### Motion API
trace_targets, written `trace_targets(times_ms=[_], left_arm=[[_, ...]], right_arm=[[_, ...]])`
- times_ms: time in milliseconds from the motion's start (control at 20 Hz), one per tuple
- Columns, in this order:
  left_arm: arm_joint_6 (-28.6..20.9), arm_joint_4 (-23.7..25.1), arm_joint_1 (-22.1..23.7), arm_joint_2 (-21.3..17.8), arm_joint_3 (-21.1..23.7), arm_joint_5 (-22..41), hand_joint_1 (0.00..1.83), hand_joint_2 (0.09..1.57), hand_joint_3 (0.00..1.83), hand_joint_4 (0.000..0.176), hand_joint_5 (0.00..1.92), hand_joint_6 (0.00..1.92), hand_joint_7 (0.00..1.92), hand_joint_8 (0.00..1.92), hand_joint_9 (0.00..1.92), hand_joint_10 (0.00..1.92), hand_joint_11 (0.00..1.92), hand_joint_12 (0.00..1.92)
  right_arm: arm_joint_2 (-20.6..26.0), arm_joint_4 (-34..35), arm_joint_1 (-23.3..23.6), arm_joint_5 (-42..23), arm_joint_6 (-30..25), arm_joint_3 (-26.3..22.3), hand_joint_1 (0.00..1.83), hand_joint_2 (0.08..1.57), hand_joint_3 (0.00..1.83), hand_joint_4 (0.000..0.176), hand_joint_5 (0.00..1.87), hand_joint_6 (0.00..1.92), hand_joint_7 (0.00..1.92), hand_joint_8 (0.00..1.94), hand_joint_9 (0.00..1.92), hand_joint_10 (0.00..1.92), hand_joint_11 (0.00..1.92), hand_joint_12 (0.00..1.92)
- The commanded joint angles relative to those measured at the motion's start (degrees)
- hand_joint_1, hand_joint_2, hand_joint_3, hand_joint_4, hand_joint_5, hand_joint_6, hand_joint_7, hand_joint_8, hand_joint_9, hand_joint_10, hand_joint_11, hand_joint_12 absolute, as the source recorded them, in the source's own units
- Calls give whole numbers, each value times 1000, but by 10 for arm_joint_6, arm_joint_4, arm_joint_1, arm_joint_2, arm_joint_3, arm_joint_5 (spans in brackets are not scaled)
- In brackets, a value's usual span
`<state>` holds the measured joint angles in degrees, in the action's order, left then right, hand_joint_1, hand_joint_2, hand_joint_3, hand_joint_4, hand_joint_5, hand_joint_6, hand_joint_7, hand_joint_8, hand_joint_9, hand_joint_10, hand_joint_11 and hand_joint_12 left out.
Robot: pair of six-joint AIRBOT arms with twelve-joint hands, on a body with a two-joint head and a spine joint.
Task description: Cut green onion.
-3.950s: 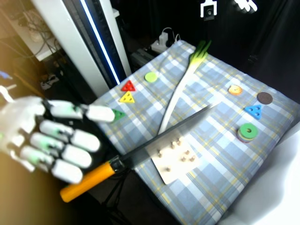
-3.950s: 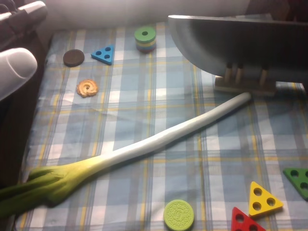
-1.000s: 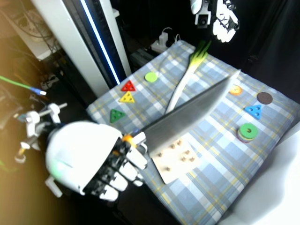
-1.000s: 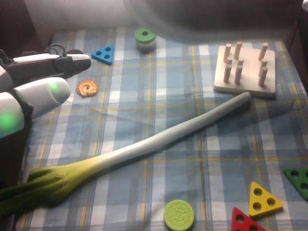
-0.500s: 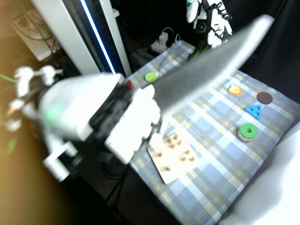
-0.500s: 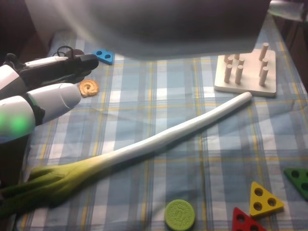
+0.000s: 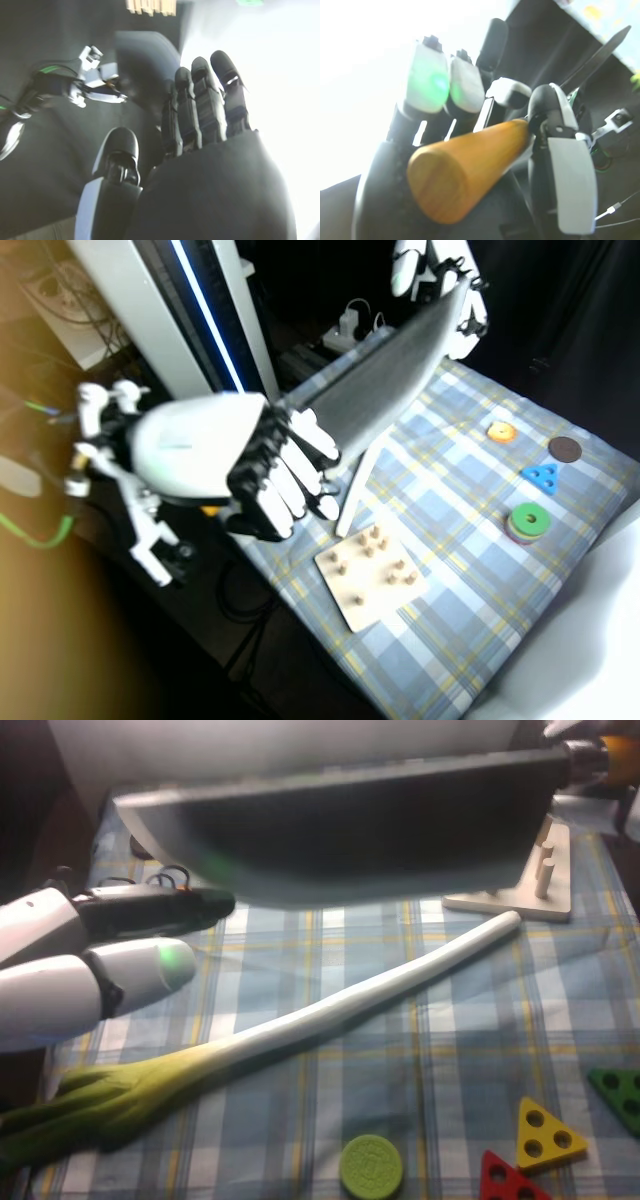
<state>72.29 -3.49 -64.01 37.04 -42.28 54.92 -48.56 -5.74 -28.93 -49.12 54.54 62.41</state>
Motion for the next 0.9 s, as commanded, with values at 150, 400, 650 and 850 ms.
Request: trace_targets(times_ms=[150, 400, 650, 850], left_arm=[[-2, 95, 85, 39, -9, -69, 1, 1443, 0, 0, 331, 2, 309, 3, 237, 3, 0, 449], [5, 182, 158, 104, -37, -215, 0, 1430, 0, 0, 252, 3, 269, 1, 211, 0, 0, 378], [140, 130, 160, 116, -30, -273, 0, 1442, 0, 0, 249, 5, 232, 6, 174, 4, 0, 270], [179, 109, 160, 136, -37, -312, 0, 1426, 0, 0, 196, 4, 198, 6, 158, 6, 31, 156]], right_arm=[[1, 44, -2, -86, -4, 7, 468, 1434, 0, 176, 928, 1921, 1247, 1941, 1414, 1921, 1452, 1921], [3, 66, -22, -87, -4, 11, 574, 1441, 0, 176, 974, 1921, 1278, 1941, 1435, 1921, 1462, 1921], [3, 66, -26, -88, -4, 6, 581, 1437, 0, 176, 958, 1921, 1259, 1941, 1434, 1921, 1498, 1921], [2, 84, -65, -100, -13, 1, 631, 1413, 0, 176, 1020, 1921, 1284, 1941, 1444, 1921, 1471, 1921]])
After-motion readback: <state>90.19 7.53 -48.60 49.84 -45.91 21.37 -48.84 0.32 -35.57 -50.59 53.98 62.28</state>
